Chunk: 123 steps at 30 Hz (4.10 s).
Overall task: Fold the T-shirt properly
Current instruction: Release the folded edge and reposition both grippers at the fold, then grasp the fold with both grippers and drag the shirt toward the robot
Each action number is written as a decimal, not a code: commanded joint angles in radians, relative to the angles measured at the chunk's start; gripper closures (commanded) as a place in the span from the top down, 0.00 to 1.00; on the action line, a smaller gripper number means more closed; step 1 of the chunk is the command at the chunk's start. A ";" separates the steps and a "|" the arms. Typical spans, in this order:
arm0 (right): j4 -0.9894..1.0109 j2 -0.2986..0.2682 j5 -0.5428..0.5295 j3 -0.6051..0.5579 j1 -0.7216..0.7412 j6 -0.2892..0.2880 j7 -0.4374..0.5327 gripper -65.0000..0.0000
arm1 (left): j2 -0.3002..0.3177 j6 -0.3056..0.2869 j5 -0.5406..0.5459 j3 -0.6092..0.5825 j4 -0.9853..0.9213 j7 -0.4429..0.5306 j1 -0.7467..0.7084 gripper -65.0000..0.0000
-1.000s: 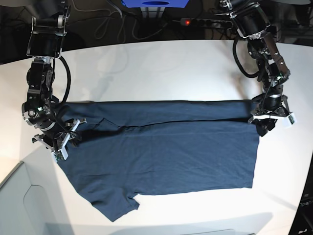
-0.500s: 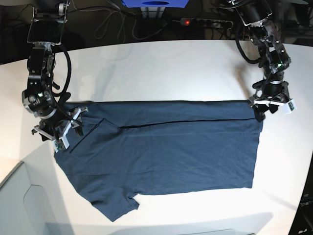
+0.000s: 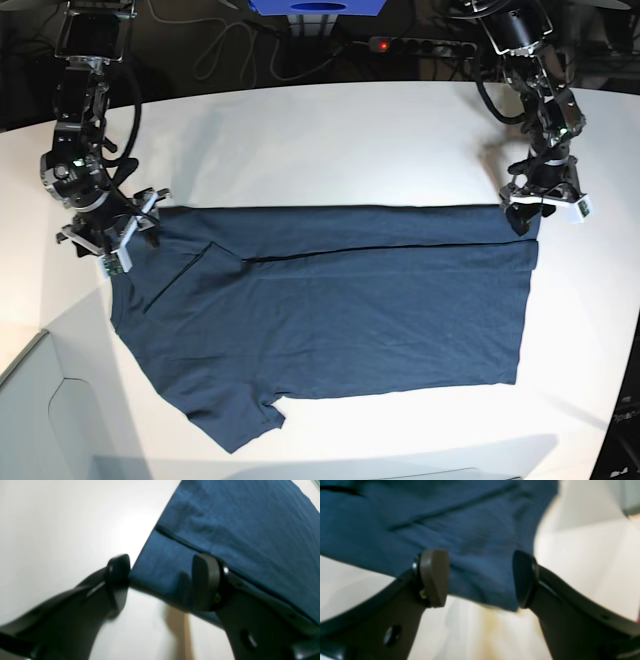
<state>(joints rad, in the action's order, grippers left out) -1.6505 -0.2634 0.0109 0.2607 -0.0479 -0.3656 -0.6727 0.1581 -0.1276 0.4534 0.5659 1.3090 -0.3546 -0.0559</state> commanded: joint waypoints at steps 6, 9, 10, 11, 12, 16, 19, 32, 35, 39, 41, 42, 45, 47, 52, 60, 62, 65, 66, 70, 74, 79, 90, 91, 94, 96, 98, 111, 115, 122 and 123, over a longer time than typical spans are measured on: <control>-0.023 -0.012 -0.009 0.088 0.006 -0.005 0.028 0.59 | 0.011 -0.008 0.011 -0.007 -0.012 0.013 0.011 0.49; -0.021 -0.012 -0.009 0.121 0.006 -0.005 0.024 0.59 | 0.007 -0.008 0.012 -0.007 -0.012 0.013 0.011 0.28; -0.017 -0.012 -0.009 0.128 0.006 -0.005 0.024 0.59 | 0.005 -0.008 0.012 -0.007 -0.012 0.013 0.011 0.21; -0.004 -0.012 -0.009 0.131 0.006 -0.005 0.026 0.59 | 0.005 -0.008 0.012 -0.007 -0.012 0.012 0.011 0.15; 0.008 -0.012 -0.009 0.134 0.006 -0.005 0.028 0.59 | 0.005 -0.008 0.009 -0.007 -0.012 0.012 0.012 0.08; 0.100 -0.012 -0.009 0.134 0.015 -0.005 0.031 0.59 | 0.004 -0.002 0.006 -0.005 -0.013 0.010 0.012 0.00; 0.163 -0.012 -0.009 0.134 0.021 -0.005 0.049 0.59 | 0.004 -0.005 0.009 -0.002 -0.013 0.010 0.009 0.00; 0.365 -0.053 -0.010 0.134 0.059 -0.005 0.121 0.58 | 0.008 -0.005 0.005 0.001 -0.013 0.010 0.008 0.00; 0.388 -0.060 -0.012 0.130 0.062 -0.005 0.121 0.48 | 0.008 -0.005 0.005 0.001 -0.013 0.010 0.008 0.00; 0.390 -0.060 -0.012 0.128 0.059 -0.005 0.118 0.25 | 0.008 -0.005 0.005 0.001 -0.013 0.010 0.008 0.00; 0.390 -0.060 -0.012 0.127 0.058 -0.005 0.112 0.08 | 0.007 -0.005 0.005 0.001 -0.013 0.010 0.006 0.00; 0.390 -0.061 -0.010 0.127 0.058 -0.005 0.110 0.00 | 0.007 -0.005 0.005 0.001 -0.013 0.009 0.001 0.00; 0.381 -0.064 -0.010 0.127 0.056 -0.034 0.110 0.01 | 0.005 -0.004 0.011 0.001 0.001 0.010 -0.014 0.00; 0.353 -0.067 -0.010 0.133 0.055 -0.098 0.103 0.00 | 0.005 -0.002 0.012 0.001 0.010 0.006 -0.014 0.00; 0.192 -0.081 -0.009 0.128 0.050 -0.129 0.017 0.00 | 0.010 0.001 0.014 0.001 0.085 0.006 -0.028 0.00; 0.069 -0.099 -0.007 0.065 0.173 -0.129 -0.118 0.00 | 0.011 0.004 0.003 -0.007 0.185 0.002 0.012 0.00; 0.077 -0.109 -0.007 0.038 0.216 -0.129 -0.129 0.00 | 0.014 0.004 0.003 -0.008 0.186 -0.002 0.038 0.00; 0.089 -0.109 -0.007 0.013 0.294 -0.128 -0.129 0.00 | 0.031 0.004 0.003 -0.004 0.186 -0.073 0.100 0.00; 0.089 -0.106 -0.007 0.013 0.316 -0.128 -0.129 0.00 | 0.038 0.004 0.003 -0.005 0.186 -0.096 0.116 0.00; 0.088 -0.103 -0.007 0.018 0.369 -0.126 -0.121 0.00 | 0.042 0.004 0.003 -0.001 0.202 -0.159 0.176 0.00; 0.088 -0.103 -0.007 0.015 0.366 -0.126 -0.129 0.00 | 0.054 0.004 0.003 -0.004 0.234 -0.189 0.184 0.00; 0.086 -0.103 -0.007 0.016 0.313 -0.126 -0.121 0.00 | 0.054 0.004 0.003 0.001 0.225 -0.186 0.161 0.00; -0.021 -0.089 -0.009 0.022 0.237 -0.126 -0.121 0.00 | 0.056 0.004 0.005 0.001 0.303 -0.192 0.135 0.00; -0.035 -0.089 -0.009 0.022 0.208 -0.126 -0.121 0.00 | 0.054 0.004 0.005 0.001 0.309 -0.192 0.110 0.00; -0.072 -0.089 -0.009 0.022 0.112 -0.126 -0.120 0.00 | 0.050 0.004 0.015 0.003 0.323 -0.192 0.026 0.00; -0.083 -0.089 -0.009 0.022 0.064 -0.126 -0.120 0.00 | 0.031 0.004 0.014 0.003 0.323 -0.192 -0.022 0.00; -0.086 -0.090 -0.007 0.022 0.027 -0.126 -0.124 0.00 | 0.018 0.004 0.014 0.003 0.323 -0.188 -0.068 0.00; -0.099 -0.090 -0.009 0.101 -0.183 -0.126 -0.120 0.00 | 0.016 -0.002 0.015 0.003 0.332 -0.192 -0.247 0.00; -0.155 -0.089 -0.009 0.101 -0.244 -0.126 -0.120 0.00 | -0.009 -0.002 0.015 0.003 0.401 -0.192 -0.299 0.00; -0.211 -0.089 -0.009 0.102 -0.338 -0.126 -0.120 0.00 | -0.039 -0.004 0.014 0.004 0.472 -0.191 -0.385 0.00; -0.211 -0.089 -0.007 0.102 -0.347 -0.126 -0.120 0.00 | -0.039 -0.004 0.014 0.007 0.473 -0.189 -0.398 0.00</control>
<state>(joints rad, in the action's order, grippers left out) -1.8450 -0.3355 0.0055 0.3531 -0.3988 -0.4889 -0.8097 0.1104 -0.1322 0.4603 0.5659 1.7607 -0.5621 -0.4446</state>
